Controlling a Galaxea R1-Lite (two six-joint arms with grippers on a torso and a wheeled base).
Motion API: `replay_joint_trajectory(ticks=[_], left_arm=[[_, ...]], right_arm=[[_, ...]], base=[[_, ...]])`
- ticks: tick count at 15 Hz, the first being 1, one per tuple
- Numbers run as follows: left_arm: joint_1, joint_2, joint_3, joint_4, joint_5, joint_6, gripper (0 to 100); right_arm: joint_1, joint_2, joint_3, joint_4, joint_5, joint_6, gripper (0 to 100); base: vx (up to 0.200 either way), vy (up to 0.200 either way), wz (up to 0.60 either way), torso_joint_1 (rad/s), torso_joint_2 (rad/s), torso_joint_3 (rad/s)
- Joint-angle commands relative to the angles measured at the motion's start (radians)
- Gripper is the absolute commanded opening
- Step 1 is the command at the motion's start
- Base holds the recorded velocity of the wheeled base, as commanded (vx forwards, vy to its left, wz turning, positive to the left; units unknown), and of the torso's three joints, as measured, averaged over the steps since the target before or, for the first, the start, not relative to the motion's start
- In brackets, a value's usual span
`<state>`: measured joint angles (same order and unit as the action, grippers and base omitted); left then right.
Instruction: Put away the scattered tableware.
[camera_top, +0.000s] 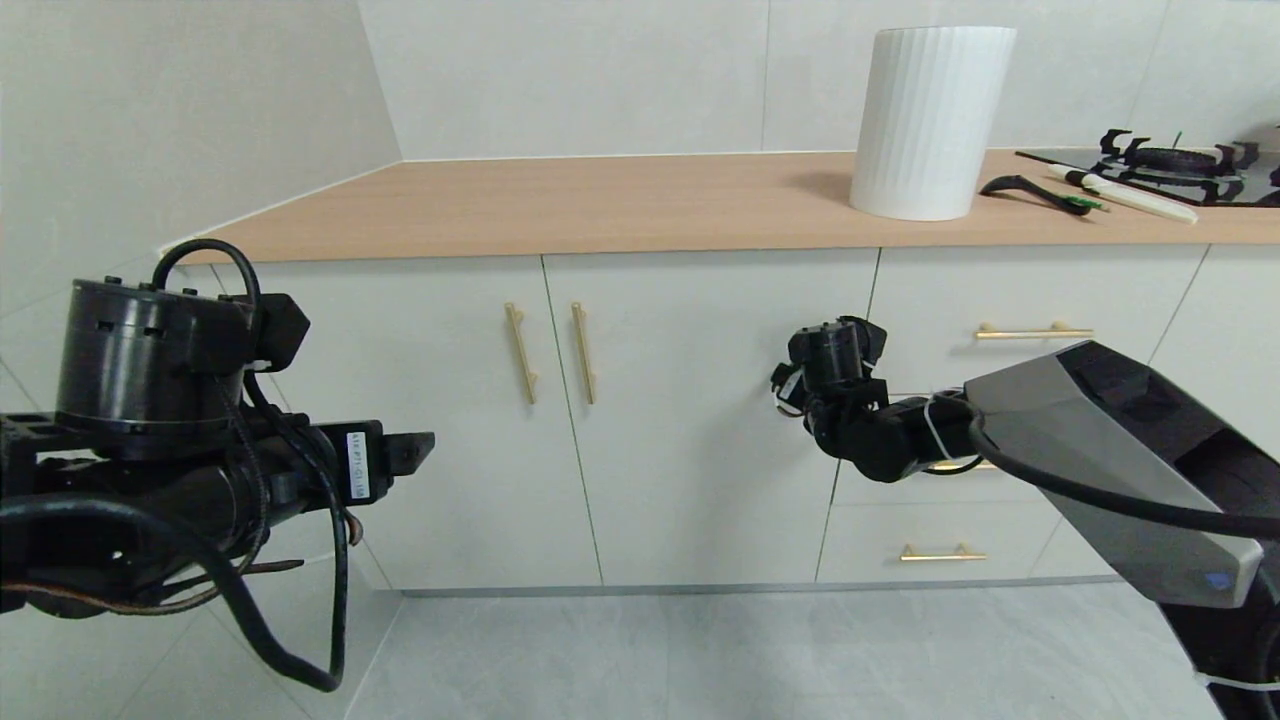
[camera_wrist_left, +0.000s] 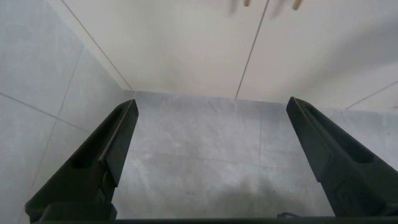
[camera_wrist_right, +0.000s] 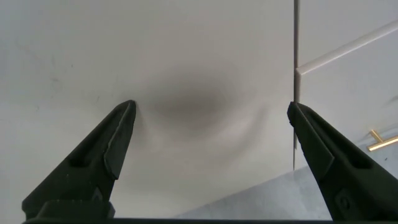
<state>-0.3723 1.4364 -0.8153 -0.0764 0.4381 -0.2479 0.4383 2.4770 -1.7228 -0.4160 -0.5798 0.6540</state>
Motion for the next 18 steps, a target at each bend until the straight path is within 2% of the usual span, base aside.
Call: replay_joint_trajectory(ticks=[1,5,7,8,11,12,13,14,15,16,18], left_arm=[[0.000,0.001,-0.001,0.000,0.001,-0.001,100],[0.001,0.001,-0.001,-0.002,0.001,-0.001,100],[0.001,-0.004,-0.002,-0.005,0.001,-0.002,100],[0.001,-0.037,-0.002,-0.006,-0.002,-0.002,100],[0.001,-0.148,0.025,0.001,0.001,0.002,100],[0.001,-0.211,0.070,0.004,0.001,0.004,100],[0.001,-0.240,0.094,0.004,0.001,0.006,100],[0.003,-0.366,0.182,0.004,0.001,0.018,100],[0.016,-0.467,0.249,0.004,0.002,0.042,100],[0.024,-0.513,0.278,0.006,0.002,0.056,100],[0.044,-0.771,0.449,0.013,0.001,0.150,100]], right_arm=[[-0.004,0.003,-0.006,-0.006,-0.002,0.001,100],[-0.001,-0.020,0.011,-0.001,-0.005,0.001,100],[0.008,-0.099,0.092,-0.001,-0.014,0.001,100],[0.034,-0.316,0.276,-0.004,-0.009,0.001,100],[0.036,-0.655,0.555,-0.004,-0.012,-0.057,100],[0.031,-0.767,0.661,-0.004,-0.014,-0.080,100],[0.028,-0.820,0.712,-0.004,-0.014,-0.096,100],[0.023,-1.020,0.894,-0.004,-0.015,-0.139,100],[0.000,-1.172,1.006,-0.004,-0.015,-0.194,100],[-0.013,-1.233,1.051,-0.004,-0.017,-0.221,100],[-0.085,-1.586,1.230,0.000,-0.018,-0.349,100]], base=[[0.000,0.000,0.00,0.000,0.00,0.000],[0.000,0.000,0.00,0.000,0.00,0.000],[0.000,0.000,0.00,0.000,0.00,0.000],[0.000,0.000,0.00,0.000,0.00,0.000],[0.000,0.000,0.00,0.000,0.00,0.000],[0.000,0.000,0.00,0.000,0.00,0.000],[0.000,0.000,0.00,0.000,0.00,0.000],[0.000,0.000,0.00,0.000,0.00,0.000],[0.000,0.000,0.00,0.000,0.00,0.000],[0.000,0.000,0.00,0.000,0.00,0.000],[0.000,0.000,0.00,0.000,0.00,0.000]])
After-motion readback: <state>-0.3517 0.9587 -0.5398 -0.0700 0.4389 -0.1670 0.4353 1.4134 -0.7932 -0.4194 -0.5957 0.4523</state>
